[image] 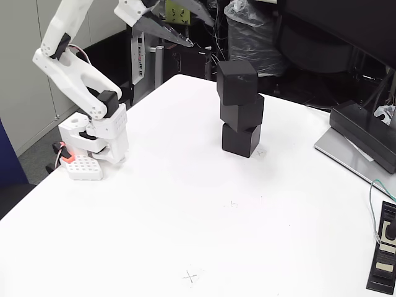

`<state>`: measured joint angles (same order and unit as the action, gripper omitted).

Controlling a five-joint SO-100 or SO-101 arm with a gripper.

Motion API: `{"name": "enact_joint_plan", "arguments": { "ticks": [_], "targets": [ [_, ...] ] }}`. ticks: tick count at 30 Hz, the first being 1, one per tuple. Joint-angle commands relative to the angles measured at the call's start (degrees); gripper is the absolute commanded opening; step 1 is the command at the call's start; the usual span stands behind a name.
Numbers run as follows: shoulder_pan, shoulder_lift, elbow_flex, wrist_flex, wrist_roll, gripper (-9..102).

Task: Stack the 3 blocks

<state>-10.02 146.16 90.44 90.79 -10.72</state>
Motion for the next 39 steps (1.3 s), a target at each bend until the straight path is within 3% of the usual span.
{"name": "enact_joint_plan", "arguments": {
  "ticks": [1, 6, 14, 19, 28, 39],
  "targets": [
    [3.0, 0.5, -0.6, -0.5, -0.3, 5],
    [6.0, 0.7, 0.2, -0.4, -0.3, -2],
    [6.1, 4.3, 0.9, -0.5, -0.3, -1],
    [6.1, 12.9, 9.8, -1.1, -0.3, -1],
    [6.0, 27.9, 30.3, -21.8, 1.0, -1],
    [6.0, 39.5, 49.4, -28.7, 14.1, -1]
  ]
}}
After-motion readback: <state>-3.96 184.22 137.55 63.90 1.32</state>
